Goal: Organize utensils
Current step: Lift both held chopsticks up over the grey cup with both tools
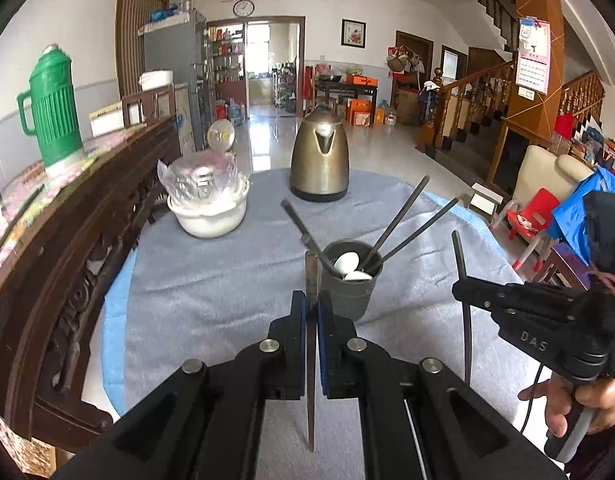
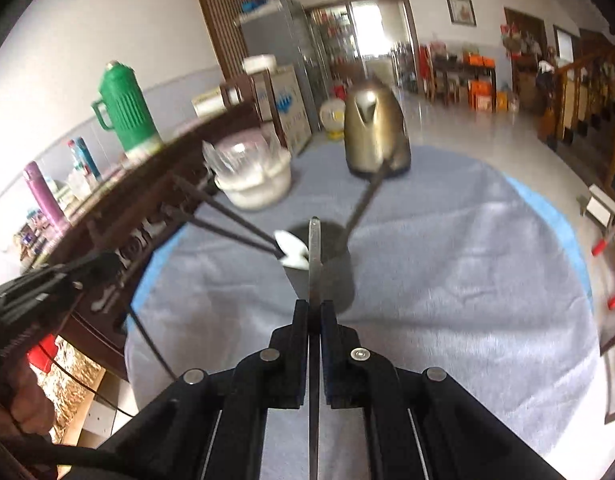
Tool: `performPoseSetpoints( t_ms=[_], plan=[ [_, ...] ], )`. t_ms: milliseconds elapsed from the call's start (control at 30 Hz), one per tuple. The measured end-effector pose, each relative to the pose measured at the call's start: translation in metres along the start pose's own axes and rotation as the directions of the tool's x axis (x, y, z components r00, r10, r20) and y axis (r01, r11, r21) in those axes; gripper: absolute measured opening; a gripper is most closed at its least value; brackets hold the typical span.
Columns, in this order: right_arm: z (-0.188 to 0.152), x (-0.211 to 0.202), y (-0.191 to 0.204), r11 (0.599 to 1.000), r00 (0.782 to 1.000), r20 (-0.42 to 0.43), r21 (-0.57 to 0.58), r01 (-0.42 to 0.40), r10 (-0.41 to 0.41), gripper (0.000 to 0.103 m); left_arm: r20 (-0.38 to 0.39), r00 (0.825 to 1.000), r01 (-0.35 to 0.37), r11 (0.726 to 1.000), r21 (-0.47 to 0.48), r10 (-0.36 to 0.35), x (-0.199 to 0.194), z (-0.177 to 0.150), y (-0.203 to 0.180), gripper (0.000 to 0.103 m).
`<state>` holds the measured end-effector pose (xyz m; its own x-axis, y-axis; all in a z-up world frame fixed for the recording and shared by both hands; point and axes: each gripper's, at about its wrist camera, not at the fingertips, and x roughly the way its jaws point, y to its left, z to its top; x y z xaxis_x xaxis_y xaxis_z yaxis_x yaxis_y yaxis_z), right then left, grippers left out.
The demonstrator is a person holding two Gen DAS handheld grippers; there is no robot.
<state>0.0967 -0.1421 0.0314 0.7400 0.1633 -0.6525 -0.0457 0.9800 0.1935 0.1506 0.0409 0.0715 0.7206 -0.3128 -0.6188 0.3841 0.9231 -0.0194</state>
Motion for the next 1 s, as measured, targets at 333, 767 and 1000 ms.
performPoseSetpoints(
  t_ms=[333,767,1000],
  plan=[
    [0.016,-0.044,0.005,1.000,0.992,0.126,0.016,-0.026,0.024,0.006,0.059,0.997,-0.045,0.997,0.069,0.041,-0.017,0.017,-0.025,0.005],
    [0.032,-0.083,0.000,0.998,0.974,0.217,0.023,-0.065,0.059,0.006,0.126,0.989,-0.100,0.985,0.140,0.082,-0.034,0.033,-0.052,0.005],
    [0.049,-0.100,0.002,0.997,0.962,0.263,0.020,-0.081,0.073,0.006,0.166,0.982,-0.114,0.980,0.162,0.087,-0.044,0.047,-0.058,0.005]
  ],
)
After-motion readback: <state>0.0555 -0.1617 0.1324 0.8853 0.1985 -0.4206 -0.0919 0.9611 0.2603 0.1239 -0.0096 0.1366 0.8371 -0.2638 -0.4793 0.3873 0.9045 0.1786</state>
